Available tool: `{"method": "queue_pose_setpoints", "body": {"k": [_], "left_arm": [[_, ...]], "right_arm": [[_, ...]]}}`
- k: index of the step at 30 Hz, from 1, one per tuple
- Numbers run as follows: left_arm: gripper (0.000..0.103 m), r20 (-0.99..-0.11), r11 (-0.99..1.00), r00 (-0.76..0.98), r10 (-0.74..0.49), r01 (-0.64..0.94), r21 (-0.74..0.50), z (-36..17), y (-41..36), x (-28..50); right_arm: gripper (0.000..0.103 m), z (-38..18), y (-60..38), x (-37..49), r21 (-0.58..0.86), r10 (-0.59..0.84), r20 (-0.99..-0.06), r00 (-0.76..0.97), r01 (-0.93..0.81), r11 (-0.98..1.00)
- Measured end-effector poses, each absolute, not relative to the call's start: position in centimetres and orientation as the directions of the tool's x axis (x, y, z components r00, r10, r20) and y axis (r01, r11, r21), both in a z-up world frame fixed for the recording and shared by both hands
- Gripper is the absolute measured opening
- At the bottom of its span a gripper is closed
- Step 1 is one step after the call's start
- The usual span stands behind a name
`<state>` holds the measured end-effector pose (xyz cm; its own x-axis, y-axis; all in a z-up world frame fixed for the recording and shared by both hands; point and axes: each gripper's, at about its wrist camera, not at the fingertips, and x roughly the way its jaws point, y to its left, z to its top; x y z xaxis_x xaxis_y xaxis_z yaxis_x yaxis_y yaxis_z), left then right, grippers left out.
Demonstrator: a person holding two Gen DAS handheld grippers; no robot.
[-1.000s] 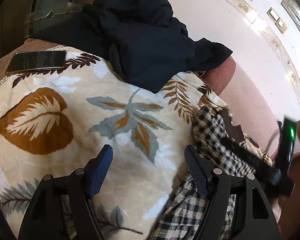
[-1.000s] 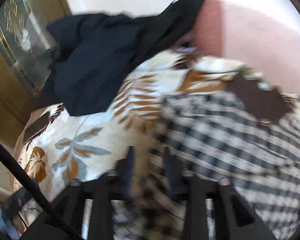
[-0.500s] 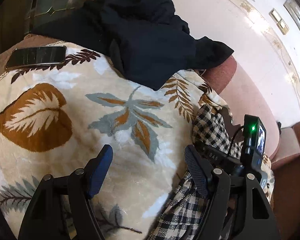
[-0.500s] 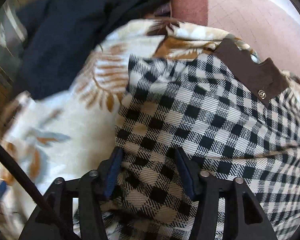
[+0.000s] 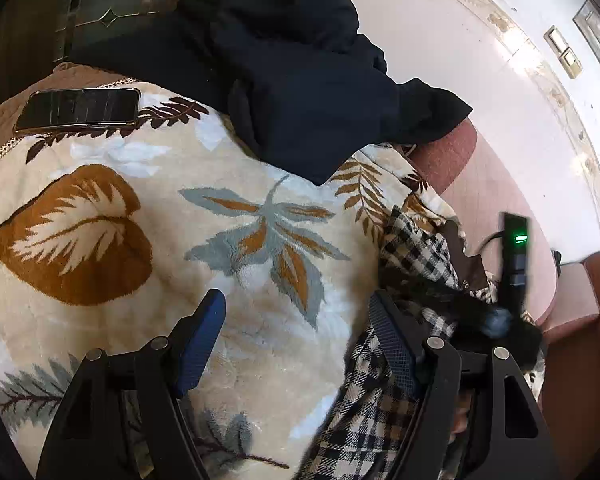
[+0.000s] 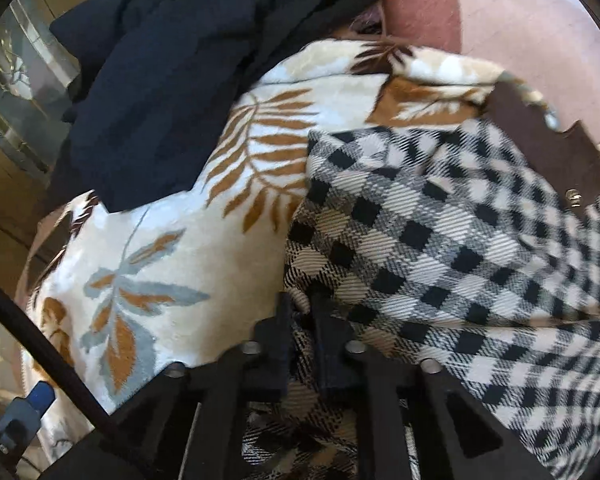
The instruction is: Fold large clothes
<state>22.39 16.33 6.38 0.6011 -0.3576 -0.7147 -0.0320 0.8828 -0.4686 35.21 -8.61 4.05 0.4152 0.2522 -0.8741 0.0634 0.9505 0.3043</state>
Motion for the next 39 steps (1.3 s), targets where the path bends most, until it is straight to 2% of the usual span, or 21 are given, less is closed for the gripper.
{"method": "queue_pose_setpoints", "body": {"k": [2, 5, 8, 10, 13, 16, 19, 22, 24, 26, 29, 31, 34, 35, 39], "left_arm": [[0.073, -0.713, 0.879, 0.602, -0.360, -0.039, -0.476, 6.3, 16.6, 22.5], [0.073, -0.715, 0.875, 0.600, -0.358, -0.052, -0.482, 6.1, 16.9, 22.7], [0.073, -0.723, 0.879, 0.592, -0.356, -0.052, -0.475, 5.9, 16.8, 22.8], [0.073, -0.724, 0.884, 0.594, -0.350, -0.047, -0.466, 5.9, 16.6, 22.7], [0.073, -0.727, 0.892, 0.595, -0.342, -0.039, -0.451, 5.8, 16.2, 22.8], [0.073, -0.736, 0.898, 0.587, -0.339, -0.031, -0.439, 5.6, 15.7, 22.9], [0.073, -0.742, 0.904, 0.578, -0.340, -0.016, -0.427, 5.4, 15.1, 22.8], [0.073, -0.741, 0.907, 0.577, -0.343, -0.004, -0.422, 5.4, 14.8, 22.6], [0.073, -0.742, 0.908, 0.576, -0.343, 0.001, -0.419, 5.4, 14.6, 22.5], [0.073, -0.745, 0.910, 0.573, -0.341, 0.004, -0.414, 5.4, 14.3, 22.4], [0.073, -0.749, 0.916, 0.571, -0.337, 0.015, -0.401, 5.5, 13.6, 22.2], [0.073, -0.750, 0.921, 0.572, -0.334, 0.030, -0.388, 5.8, 13.0, 21.8], [0.073, -0.749, 0.932, 0.577, -0.325, 0.061, -0.358, 6.3, 11.8, 21.2], [0.073, -0.750, 0.934, 0.576, -0.325, 0.070, -0.350, 6.3, 11.5, 21.0], [0.073, -0.762, 0.940, 0.559, -0.328, 0.116, -0.320, 6.0, 9.5, 20.3]], "right_arm": [[0.023, 6.4, -9.8, 34.4, 0.377, 0.320, -0.827, 0.463, 0.034, 0.926], [0.023, 8.9, -11.5, 33.9, 0.324, 0.234, -0.804, 0.547, 0.073, 0.943], [0.021, 7.7, -12.4, 35.1, 0.212, 0.098, -0.857, 0.505, 0.173, 0.962], [0.019, 5.4, -12.2, 36.2, 0.167, 0.056, -0.891, 0.450, 0.210, 0.963], [0.020, 2.2, -10.9, 37.7, 0.178, 0.087, -0.915, 0.394, 0.201, 0.963], [0.021, 2.6, -9.6, 37.7, 0.121, 0.050, -0.909, 0.414, 0.147, 0.982], [0.021, 4.6, -10.5, 35.6, 0.153, 0.078, -0.878, 0.472, 0.123, 0.981], [0.021, 6.8, -13.4, 31.2, 0.132, 0.038, -0.844, 0.535, 0.140, 0.981], [0.027, 7.3, -16.6, 27.8, 0.097, -0.014, -0.840, 0.543, 0.176, 0.980], [0.032, 6.7, -20.6, 25.0, 0.044, -0.088, -0.857, 0.508, 0.243, 0.969], [0.032, 4.7, -28.6, 20.9, -0.024, -0.207, -0.894, 0.398, 0.418, 0.908], [0.028, 4.5, -34.8, 17.1, 0.037, -0.209, -0.904, 0.373, 0.556, 0.831], [0.031, 6.8, -42.5, 9.4, 0.149, -0.240, -0.888, 0.393, 0.738, 0.658], [0.035, 7.6, -44.0, 7.3, 0.159, -0.261, -0.881, 0.394, 0.766, 0.622], [0.037, 10.9, -49.5, -3.0, 0.224, -0.331, -0.849, 0.412, 0.848, 0.480]]}}
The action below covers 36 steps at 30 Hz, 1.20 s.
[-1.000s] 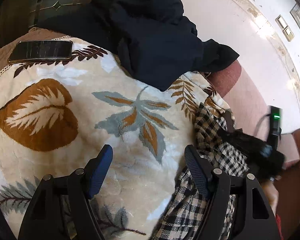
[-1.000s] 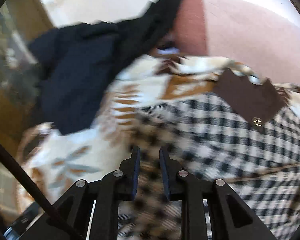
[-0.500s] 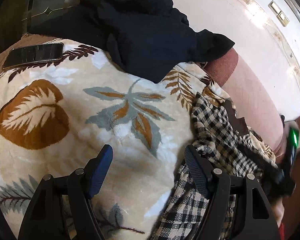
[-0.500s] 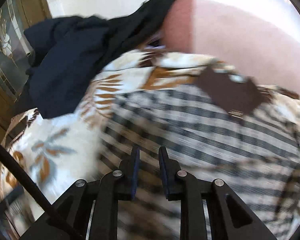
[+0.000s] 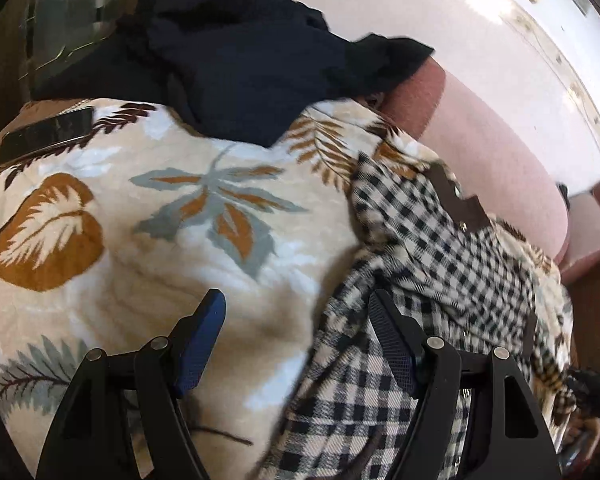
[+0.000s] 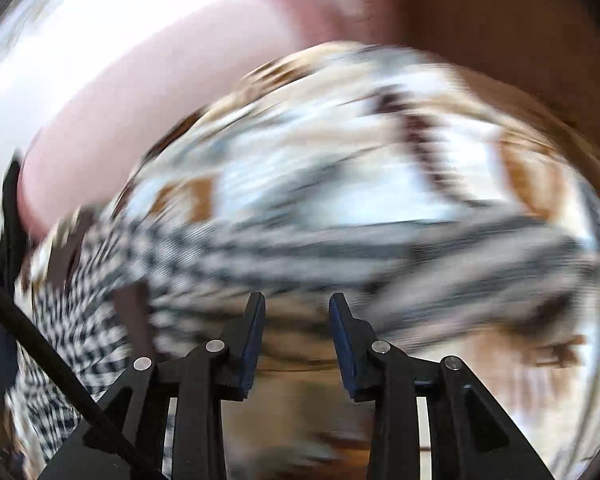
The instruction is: Fold large clothes
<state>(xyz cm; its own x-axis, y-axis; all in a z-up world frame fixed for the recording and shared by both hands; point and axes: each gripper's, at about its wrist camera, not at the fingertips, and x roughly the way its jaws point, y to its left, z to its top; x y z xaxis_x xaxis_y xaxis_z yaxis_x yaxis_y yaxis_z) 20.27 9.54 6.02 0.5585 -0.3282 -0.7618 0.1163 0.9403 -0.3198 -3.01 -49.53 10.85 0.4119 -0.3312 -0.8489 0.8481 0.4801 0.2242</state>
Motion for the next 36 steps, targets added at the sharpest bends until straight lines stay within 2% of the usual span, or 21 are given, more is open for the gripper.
{"method": "queue_pose_setpoints", "body": {"k": [6, 11, 14, 17, 21, 22, 24, 25, 27, 31, 33, 36], "left_arm": [[0.073, -0.785, 0.950, 0.535, -0.313, 0.169, -0.264, 5.0, 6.7, 19.2], [0.073, -0.795, 0.950, 0.523, -0.308, 0.205, -0.233, 4.6, 5.1, 18.7], [0.073, -0.799, 0.949, 0.515, -0.312, 0.214, -0.232, 4.5, 4.7, 18.6], [0.073, -0.800, 0.950, 0.515, -0.307, 0.215, -0.226, 4.5, 4.4, 18.6], [0.073, -0.802, 0.949, 0.510, -0.312, 0.214, -0.233, 4.6, 4.3, 18.6], [0.073, -0.802, 0.948, 0.509, -0.313, 0.214, -0.234, 4.6, 4.2, 18.5], [0.073, -0.800, 0.948, 0.511, -0.315, 0.217, -0.234, 4.7, 4.1, 18.5], [0.073, -0.799, 0.948, 0.513, -0.313, 0.219, -0.231, 4.8, 3.9, 18.5], [0.073, -0.799, 0.950, 0.517, -0.306, 0.225, -0.218, 4.8, 3.7, 18.4], [0.073, -0.805, 0.949, 0.509, -0.304, 0.235, -0.210, 4.4, 3.3, 18.3], [0.073, -0.806, 0.948, 0.505, -0.308, 0.239, -0.212, 4.3, 3.1, 18.3], [0.073, -0.805, 0.947, 0.509, -0.304, 0.252, -0.198, 4.4, 2.9, 18.0]], "right_arm": [[0.050, 12.7, -52.5, -13.7, 0.434, -0.288, -0.801, 0.525, 0.840, 0.325], [0.061, 11.2, -53.9, -16.7, 0.600, -0.219, -0.745, 0.630, 0.777, 0.191], [0.065, 8.7, -55.2, -16.7, 0.705, -0.137, -0.694, 0.707, 0.706, 0.070], [0.066, 6.8, -55.9, -15.8, 0.746, -0.117, -0.663, 0.740, 0.665, -0.020], [0.066, 5.2, -57.8, -15.2, 0.727, -0.170, -0.686, 0.708, 0.675, -0.123], [0.062, 5.3, -58.2, -14.8, 0.702, -0.193, -0.710, 0.677, 0.701, -0.122], [0.015, 5.9, -58.9, -13.6, 0.680, -0.183, -0.728, 0.660, 0.729, -0.076], [0.012, 6.4, -59.1, -13.0, 0.678, -0.177, -0.728, 0.662, 0.734, -0.043], [0.010, 9.7, -59.0, -11.5, 0.661, -0.208, -0.717, 0.665, 0.744, 0.101], [0.010, 16.7, -56.1, -10.2, 0.597, -0.235, -0.637, 0.734, 0.662, 0.452], [0.013, 16.5, -55.5, -11.6, 0.594, -0.222, -0.639, 0.737, 0.655, 0.467], [0.019, 12.6, -55.4, -15.9, 0.530, -0.267, -0.726, 0.634, 0.763, 0.369]]}}
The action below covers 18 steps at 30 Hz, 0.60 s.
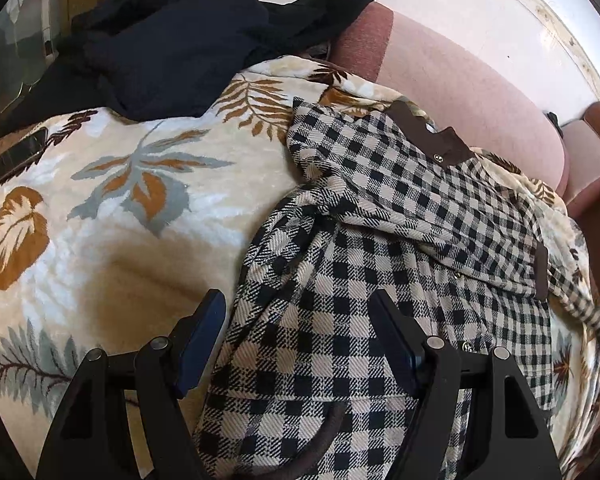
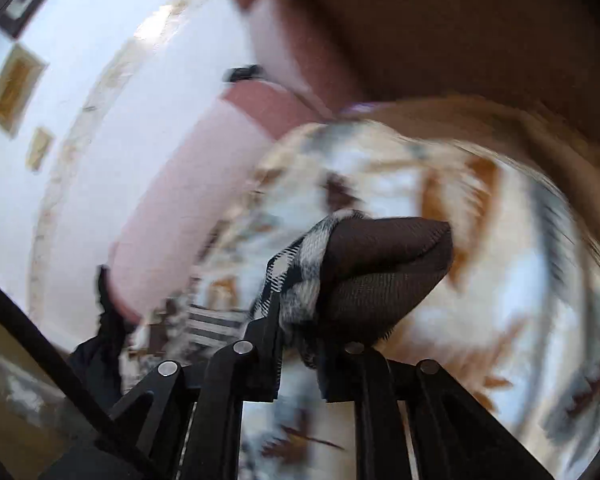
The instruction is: Fold large clothes
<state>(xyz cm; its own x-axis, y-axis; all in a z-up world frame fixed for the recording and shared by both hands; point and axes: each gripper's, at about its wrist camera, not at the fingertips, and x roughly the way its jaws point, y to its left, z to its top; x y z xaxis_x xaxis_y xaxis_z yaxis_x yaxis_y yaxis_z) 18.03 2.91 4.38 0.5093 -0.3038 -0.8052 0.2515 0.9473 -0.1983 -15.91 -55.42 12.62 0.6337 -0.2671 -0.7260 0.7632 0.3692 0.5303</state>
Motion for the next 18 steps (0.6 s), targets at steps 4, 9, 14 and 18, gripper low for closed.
{"method": "queue_pose_setpoints", "body": {"k": [4, 9, 14, 18], "left_arm": [[0.073, -0.803, 0.947, 0.513, -0.303, 0.259, -0.191, 4.5, 2.9, 17.7], [0.073, -0.807, 0.948, 0.510, -0.298, 0.256, -0.189, 4.2, 2.6, 17.8], [0.073, -0.815, 0.946, 0.499, -0.295, 0.274, -0.174, 3.8, 1.9, 17.4], [0.073, -0.815, 0.942, 0.494, -0.301, 0.285, -0.175, 3.8, 1.8, 17.4]], "right_arm": [[0.021, 6.3, -55.2, -22.2, 0.449, -0.237, -0.841, 0.486, 0.872, 0.193], [0.019, 6.3, -53.3, -26.0, 0.548, -0.221, -0.792, 0.569, 0.822, 0.154], [0.060, 9.4, -53.6, -23.5, 0.592, -0.234, -0.733, 0.639, 0.768, 0.243], [0.060, 8.7, -55.5, -21.5, 0.534, -0.291, -0.774, 0.563, 0.827, 0.178]]}}
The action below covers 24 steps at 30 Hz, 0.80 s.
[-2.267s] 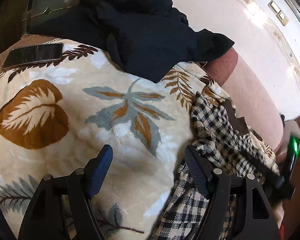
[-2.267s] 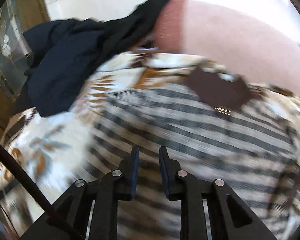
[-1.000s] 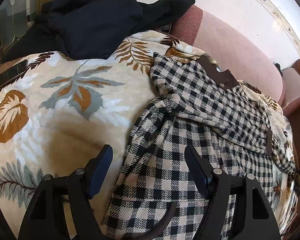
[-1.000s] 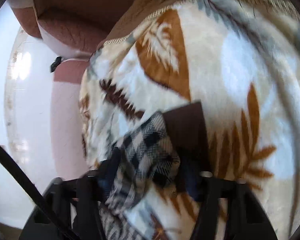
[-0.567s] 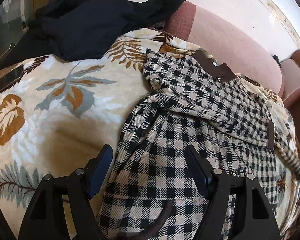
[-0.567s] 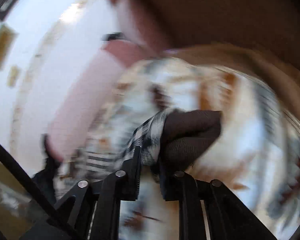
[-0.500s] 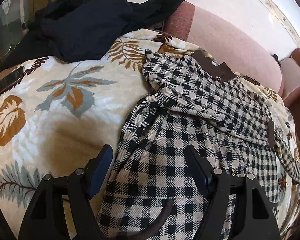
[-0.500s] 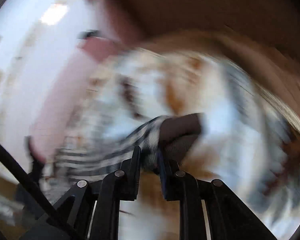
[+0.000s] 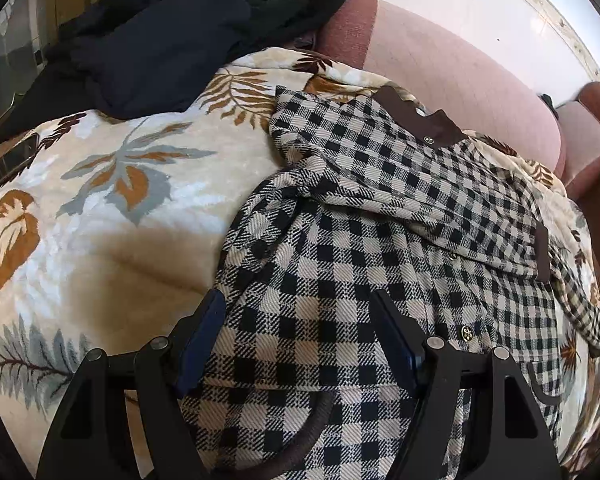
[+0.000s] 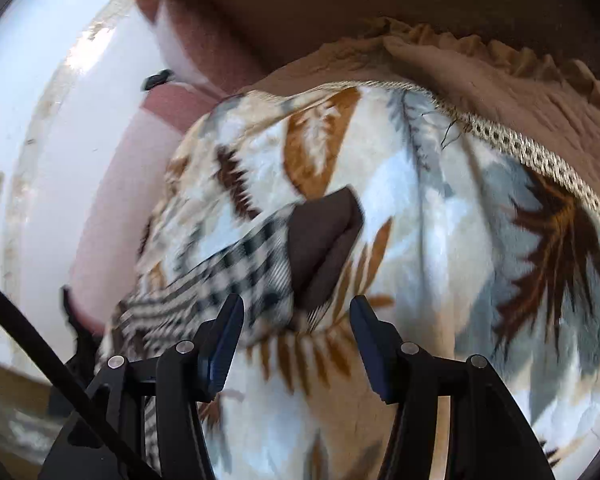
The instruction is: Fold large clothes
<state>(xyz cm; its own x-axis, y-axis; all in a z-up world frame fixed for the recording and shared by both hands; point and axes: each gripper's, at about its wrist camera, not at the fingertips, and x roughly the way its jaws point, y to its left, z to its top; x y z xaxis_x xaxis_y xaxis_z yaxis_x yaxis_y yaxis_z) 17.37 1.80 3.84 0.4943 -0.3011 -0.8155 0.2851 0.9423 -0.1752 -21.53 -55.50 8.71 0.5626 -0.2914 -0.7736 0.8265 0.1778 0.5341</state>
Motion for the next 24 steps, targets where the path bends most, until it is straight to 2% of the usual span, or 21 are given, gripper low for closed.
{"method": "queue_pose_setpoints", "body": {"k": [2, 4, 6, 8, 14, 15, 16, 17, 20, 24], "left_arm": [[0.073, -0.815, 0.943, 0.495, -0.301, 0.280, -0.178, 3.9, 1.8, 17.3], [0.073, -0.816, 0.944, 0.494, -0.302, 0.273, -0.184, 3.9, 1.9, 17.4], [0.073, -0.818, 0.943, 0.486, -0.308, 0.267, -0.197, 3.9, 2.1, 17.6], [0.073, -0.823, 0.941, 0.472, -0.317, 0.264, -0.211, 3.7, 2.0, 17.8], [0.073, -0.813, 0.934, 0.506, -0.289, 0.336, -0.123, 3.5, 0.8, 15.8], [0.073, -0.810, 0.932, 0.513, -0.283, 0.348, -0.104, 3.6, 0.7, 15.2], [0.073, -0.814, 0.930, 0.512, -0.276, 0.356, -0.091, 3.6, 0.5, 14.5], [0.073, -0.818, 0.928, 0.503, -0.278, 0.360, -0.094, 3.7, 0.3, 13.9], [0.073, -0.819, 0.915, 0.480, -0.313, 0.383, -0.125, 4.7, -0.3, 11.9], [0.073, -0.809, 0.901, 0.496, -0.314, 0.424, -0.090, 6.6, -1.8, 8.6]], "right_arm": [[0.059, 8.2, -56.7, -21.8, 0.513, -0.330, -0.789, 0.519, 0.851, 0.112], [0.053, 7.8, -57.9, -22.0, 0.555, -0.334, -0.771, 0.542, 0.830, 0.066], [0.036, 7.9, -58.6, -22.0, 0.571, -0.331, -0.758, 0.562, 0.817, 0.079], [0.032, 8.3, -59.0, -20.9, 0.540, -0.317, -0.770, 0.553, 0.830, 0.138], [0.031, 5.6, -60.8, -18.4, 0.558, -0.203, -0.787, 0.582, 0.813, 0.165], [0.022, 5.3, -61.0, -18.2, 0.573, -0.180, -0.782, 0.597, 0.802, 0.171], [0.009, 5.2, -61.0, -17.8, 0.586, -0.155, -0.776, 0.612, 0.789, 0.185], [0.005, 5.7, -60.8, -17.8, 0.577, -0.163, -0.775, 0.610, 0.789, 0.209], [0.004, 8.6, -60.6, -18.7, 0.570, -0.229, -0.745, 0.627, 0.776, 0.271], [0.004, 12.0, -61.6, -22.9, 0.603, -0.329, -0.686, 0.649, 0.760, 0.242]]}}
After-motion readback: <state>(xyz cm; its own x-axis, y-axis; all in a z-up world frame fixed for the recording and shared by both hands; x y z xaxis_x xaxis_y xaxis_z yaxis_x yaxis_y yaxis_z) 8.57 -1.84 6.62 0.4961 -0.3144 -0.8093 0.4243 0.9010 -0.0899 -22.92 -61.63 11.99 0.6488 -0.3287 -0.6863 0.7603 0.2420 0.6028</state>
